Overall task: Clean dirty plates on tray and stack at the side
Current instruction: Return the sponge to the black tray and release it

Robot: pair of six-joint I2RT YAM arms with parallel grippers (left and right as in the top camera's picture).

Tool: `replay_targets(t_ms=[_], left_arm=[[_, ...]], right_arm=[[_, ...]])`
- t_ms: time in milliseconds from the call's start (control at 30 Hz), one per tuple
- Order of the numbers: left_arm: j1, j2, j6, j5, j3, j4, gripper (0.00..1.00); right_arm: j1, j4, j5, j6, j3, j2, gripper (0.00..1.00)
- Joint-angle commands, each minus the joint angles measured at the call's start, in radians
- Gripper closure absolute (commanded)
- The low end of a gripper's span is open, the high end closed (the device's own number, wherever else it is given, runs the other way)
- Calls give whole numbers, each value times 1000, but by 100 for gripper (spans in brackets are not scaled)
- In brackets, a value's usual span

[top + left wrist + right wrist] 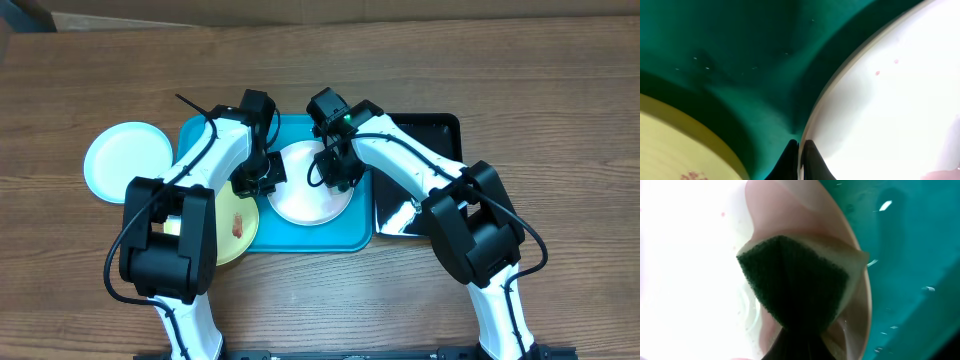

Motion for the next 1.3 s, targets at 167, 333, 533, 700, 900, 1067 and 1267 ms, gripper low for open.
replay_targets(t_ms=[167, 333, 533, 700, 900, 1067, 1267], left_arm=[[3, -13, 23, -6, 15, 6, 96], [3, -13, 23, -6, 15, 3, 96], [3, -13, 24, -6, 15, 3, 96], [3, -13, 23, -6, 15, 3, 96], [3, -13, 23, -6, 15, 3, 96], [3, -13, 23, -6, 15, 10, 96], [3, -13, 23, -6, 15, 27, 96]], right_arm=[[37, 13, -314, -23, -47, 52, 96], [16, 22, -457, -24, -21, 51, 96], [-66, -28, -556, -24, 82, 10, 96], [-142, -114, -594, -77, 150, -71, 96], [-259, -233, -517, -102, 163, -171, 96], [-349, -353, -305, -101, 158, -182, 96], [-388, -348, 6, 1, 63, -180, 96]])
